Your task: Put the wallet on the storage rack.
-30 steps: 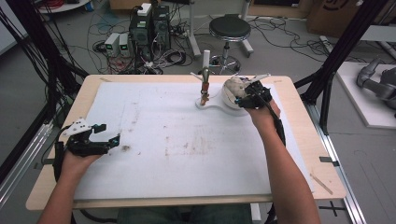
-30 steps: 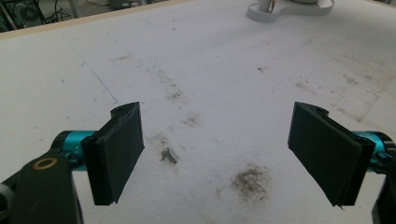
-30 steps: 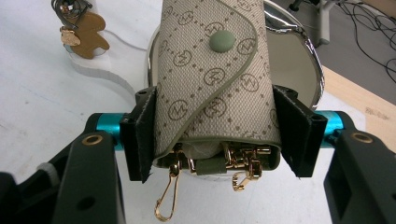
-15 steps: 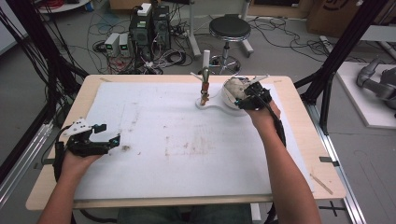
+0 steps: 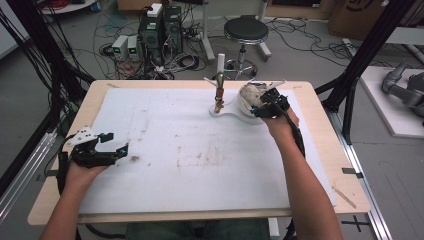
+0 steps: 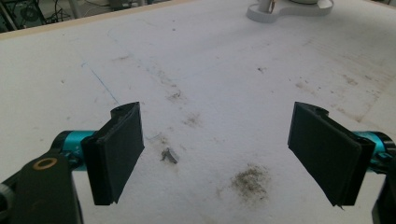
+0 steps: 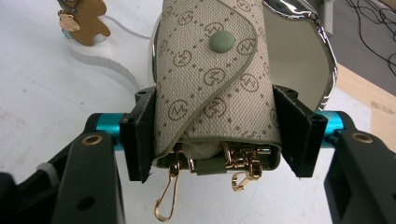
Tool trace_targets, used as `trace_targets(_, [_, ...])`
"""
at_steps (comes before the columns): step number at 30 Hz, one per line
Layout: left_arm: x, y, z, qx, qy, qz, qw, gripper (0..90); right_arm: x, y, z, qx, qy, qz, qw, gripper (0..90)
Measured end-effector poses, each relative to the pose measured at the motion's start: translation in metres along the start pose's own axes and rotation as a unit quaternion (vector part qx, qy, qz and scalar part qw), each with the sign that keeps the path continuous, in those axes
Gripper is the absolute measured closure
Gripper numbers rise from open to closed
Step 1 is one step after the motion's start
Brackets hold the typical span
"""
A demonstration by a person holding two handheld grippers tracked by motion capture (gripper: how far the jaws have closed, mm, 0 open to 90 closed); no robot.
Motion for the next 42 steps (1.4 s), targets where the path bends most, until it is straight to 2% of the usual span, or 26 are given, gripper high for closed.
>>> trace_targets(28, [0.001, 0.000, 0.001, 0.000, 0.003, 0.002, 1.0000, 18.2, 0.001, -0.016, -0.005, 0.011, -0.011, 0.023, 0.9996, 37.3])
trace_targets(42, [0.003, -0.001, 0.001, 0.001, 0.005, 0.005, 1.0000, 18.2, -0.002, -0.021, -0.009, 0.016, -0.025, 0.018, 0.9994, 35.8])
Point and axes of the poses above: each handheld gripper's, and its own axes: y roughly backward along the jaws, x roughly out of its underside, z roughly to its left, the point moved 1 cm from there along -y, roughly forward along the jaws, and after that the axes turned 15 degrees about -y, right-handed, at the moved point
